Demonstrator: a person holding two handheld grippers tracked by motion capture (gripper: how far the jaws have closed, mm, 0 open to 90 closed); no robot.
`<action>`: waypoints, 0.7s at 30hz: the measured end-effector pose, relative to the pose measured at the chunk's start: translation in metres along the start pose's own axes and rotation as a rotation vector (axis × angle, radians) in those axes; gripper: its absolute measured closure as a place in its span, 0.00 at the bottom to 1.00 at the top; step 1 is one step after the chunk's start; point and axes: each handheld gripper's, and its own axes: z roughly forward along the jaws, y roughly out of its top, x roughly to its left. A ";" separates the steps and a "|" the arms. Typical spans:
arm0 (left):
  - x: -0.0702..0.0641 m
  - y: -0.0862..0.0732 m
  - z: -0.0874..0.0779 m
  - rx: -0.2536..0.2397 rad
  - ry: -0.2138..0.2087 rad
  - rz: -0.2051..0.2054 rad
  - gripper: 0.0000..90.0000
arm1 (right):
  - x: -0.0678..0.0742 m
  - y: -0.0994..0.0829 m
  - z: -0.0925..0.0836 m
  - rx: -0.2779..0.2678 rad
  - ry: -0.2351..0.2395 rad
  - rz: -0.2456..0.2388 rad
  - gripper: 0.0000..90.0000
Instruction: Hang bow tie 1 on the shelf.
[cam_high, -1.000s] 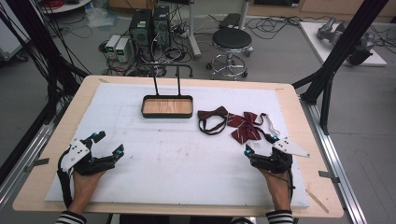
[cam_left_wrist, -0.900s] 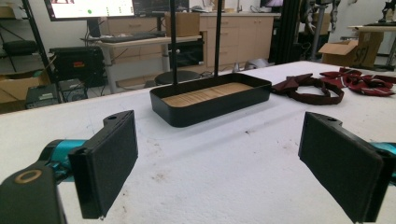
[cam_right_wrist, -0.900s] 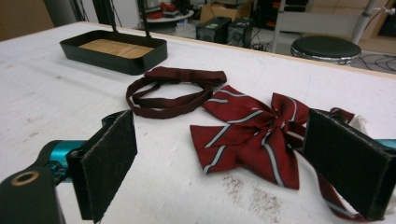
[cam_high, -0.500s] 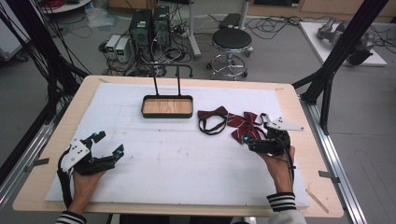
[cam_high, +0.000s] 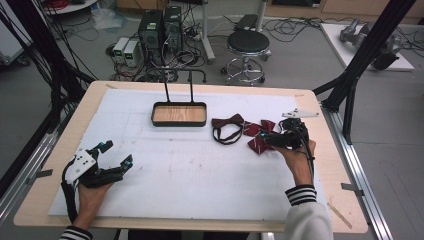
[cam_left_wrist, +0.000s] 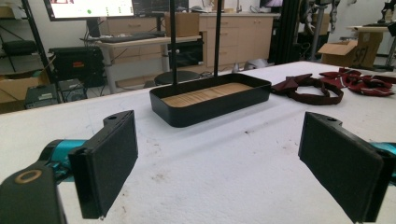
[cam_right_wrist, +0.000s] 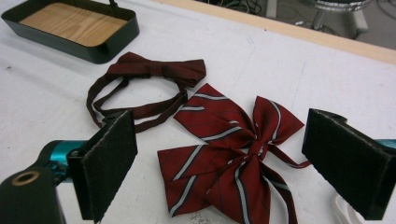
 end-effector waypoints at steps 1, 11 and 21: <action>0.000 0.000 0.000 0.000 0.000 -0.001 0.14 | -0.001 0.002 0.002 0.016 -0.002 0.002 0.11; 0.000 0.000 0.000 0.000 0.000 0.000 0.14 | -0.010 0.013 0.021 0.118 -0.009 0.032 0.16; 0.000 0.000 0.000 -0.001 0.000 -0.001 0.14 | -0.015 0.018 0.041 0.238 -0.024 0.048 0.19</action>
